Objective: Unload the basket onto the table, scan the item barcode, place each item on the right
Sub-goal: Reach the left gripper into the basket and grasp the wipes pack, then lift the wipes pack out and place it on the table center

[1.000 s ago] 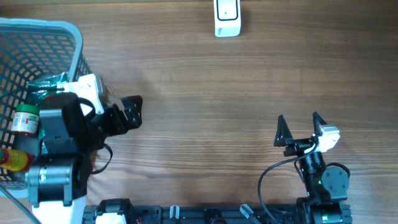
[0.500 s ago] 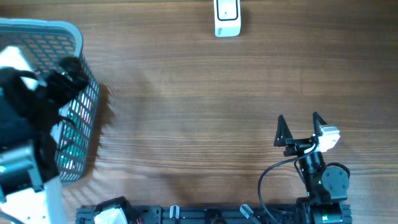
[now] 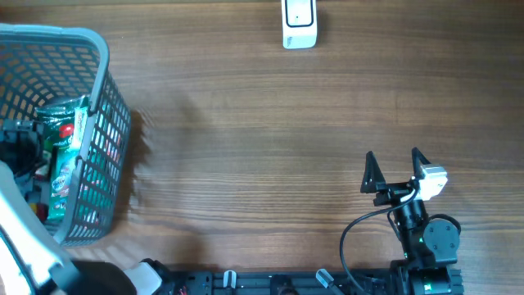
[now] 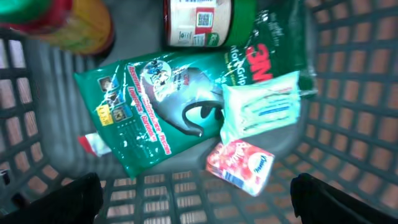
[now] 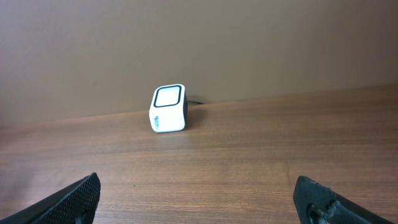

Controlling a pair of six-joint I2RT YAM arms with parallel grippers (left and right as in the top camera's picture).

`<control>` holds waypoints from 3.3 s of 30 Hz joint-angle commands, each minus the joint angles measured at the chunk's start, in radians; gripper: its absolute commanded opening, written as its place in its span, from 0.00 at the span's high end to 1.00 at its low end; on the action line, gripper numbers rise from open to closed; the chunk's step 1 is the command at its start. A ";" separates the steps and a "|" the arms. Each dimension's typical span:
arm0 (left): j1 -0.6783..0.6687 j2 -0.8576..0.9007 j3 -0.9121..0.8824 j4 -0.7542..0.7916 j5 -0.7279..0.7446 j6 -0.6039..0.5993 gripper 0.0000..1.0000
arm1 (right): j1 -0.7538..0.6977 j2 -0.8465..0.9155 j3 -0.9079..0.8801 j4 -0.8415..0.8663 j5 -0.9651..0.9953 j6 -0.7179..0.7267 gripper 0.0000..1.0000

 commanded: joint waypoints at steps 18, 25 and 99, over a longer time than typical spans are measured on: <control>-0.169 0.349 -0.013 0.213 0.028 -0.077 0.00 | 0.005 -0.002 -0.001 0.003 0.018 -0.012 0.00; -0.188 0.365 -0.160 0.413 0.058 -0.104 0.00 | 0.005 -0.002 -0.001 0.003 0.018 -0.012 0.00; -1.319 0.193 -0.558 0.863 0.038 -0.504 0.96 | 0.006 -0.002 -0.001 0.003 0.018 -0.012 0.00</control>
